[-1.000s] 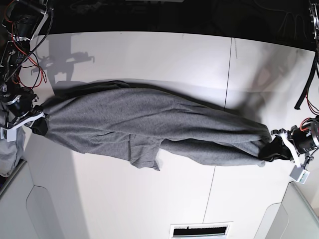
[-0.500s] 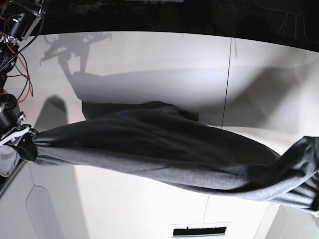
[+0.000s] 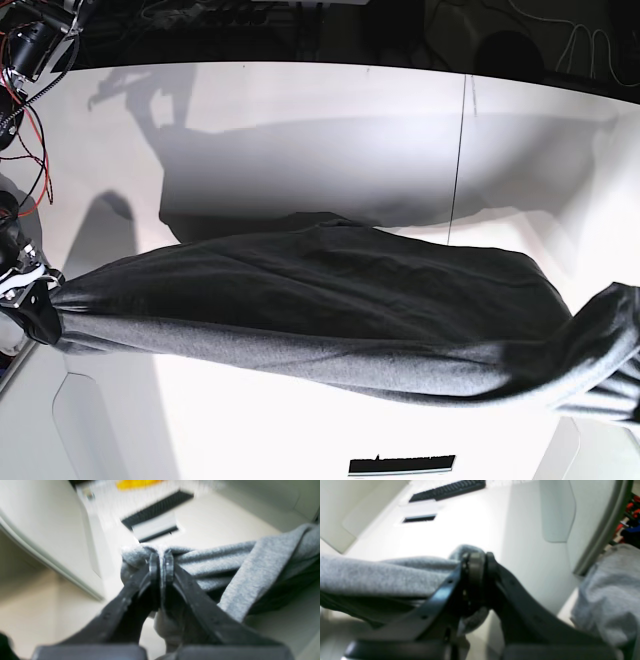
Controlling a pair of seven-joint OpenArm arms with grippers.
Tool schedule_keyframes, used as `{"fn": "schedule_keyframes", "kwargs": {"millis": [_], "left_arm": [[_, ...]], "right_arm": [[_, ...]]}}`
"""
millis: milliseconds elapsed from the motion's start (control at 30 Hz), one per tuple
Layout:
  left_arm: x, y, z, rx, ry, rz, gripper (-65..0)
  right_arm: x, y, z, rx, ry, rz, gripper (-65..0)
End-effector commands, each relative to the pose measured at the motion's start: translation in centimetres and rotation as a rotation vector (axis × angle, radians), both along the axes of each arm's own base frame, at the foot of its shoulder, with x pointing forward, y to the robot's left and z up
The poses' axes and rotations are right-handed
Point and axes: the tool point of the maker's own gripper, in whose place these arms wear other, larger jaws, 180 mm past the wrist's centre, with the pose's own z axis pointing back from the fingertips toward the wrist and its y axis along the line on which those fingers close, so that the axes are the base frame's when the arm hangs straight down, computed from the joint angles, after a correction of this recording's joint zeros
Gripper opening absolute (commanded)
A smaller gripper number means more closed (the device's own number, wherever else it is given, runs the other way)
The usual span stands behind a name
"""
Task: Layout the t-shirt on the table in an organized manner, then fold the t-shirt properly
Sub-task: 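Lift the stretched shirt high and lay it flat on the table, then grasp the middle of the shirt with the left gripper and drag it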
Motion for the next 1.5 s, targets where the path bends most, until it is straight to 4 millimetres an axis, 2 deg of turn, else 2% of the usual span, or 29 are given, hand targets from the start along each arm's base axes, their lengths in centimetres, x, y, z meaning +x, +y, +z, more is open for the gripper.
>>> {"fn": "schedule_keyframes", "kwargs": {"millis": [0,33,67,133,200,267,400,567,700,867,1067,1167,1267,1367,1467], "left_arm": [[0.3,1.0,-0.1,-0.017,0.007,0.02,-65.0],[0.5,1.4,-2.2,-0.051,0.065,0.033,-64.1],[0.6,1.7,-4.5,-0.087,0.122,0.046,-61.2],[0.5,2.0,-8.6,-0.159,0.223,0.071,-52.9],[0.1,1.9,-11.9,-0.216,0.302,0.09,-43.6],[-0.4,1.6,-13.7,-0.271,0.346,0.098,-38.9],[-1.0,0.6,-13.9,-0.336,0.355,0.069,-39.0],[-1.4,-1.5,-13.1,-0.421,0.378,-0.007,-39.0],[-1.8,-4.0,-13.9,-0.455,0.382,-0.05,-39.0],[-2.2,-9.6,-16.0,-0.499,0.416,-0.141,-39.0],[-2.7,-18.5,-17.4,-0.444,0.428,-0.319,-39.0],[-2.3,-22.7,-17.1,-0.412,0.387,-0.393,-39.0],[-1.7,-27.0,-17.2,-0.359,0.362,-0.469,-39.0],[-1.7,-31.4,-17.7,-0.247,0.326,-0.554,-39.0],[-1.8,-35.0,-18.6,-0.128,0.286,-0.625,-39.0]], "right_arm": [[0.5,-0.7,1.3,-0.02,-0.038,-0.012,-65.0],[0.4,-0.8,0.7,-0.025,-0.018,-0.015,-65.0],[0.4,-1.0,0.1,-0.022,0.003,-0.017,-59.5],[0.2,-1.2,-1.3,-0.001,0.04,-0.024,-42.6],[0.0,-1.4,-3.0,0.021,0.084,-0.029,-30.7],[-0.6,-1.6,-4.5,0.039,0.127,-0.037,-28.4],[-2.5,-2.5,-6.7,0.058,0.184,-0.085,-28.5],[-5.4,-4.6,-9.2,0.025,0.269,-0.147,-28.5],[-8.2,-4.3,-11.8,0.035,0.347,-0.146,-28.5],[-10.7,-3.2,-15.2,0.073,0.442,-0.13,-28.5],[-12.0,-0.3,-19.1,0.121,0.539,-0.062,-28.5],[-11.5,1.7,-19.4,0.14,0.521,-0.027,-28.5],[-11.3,4.8,-19.6,0.192,0.51,0.031,-28.5],[-11.4,7.2,-20.1,0.234,0.518,0.048,-28.5],[-11.1,8.7,-20.0,0.278,0.489,0.04,-28.6]]}}
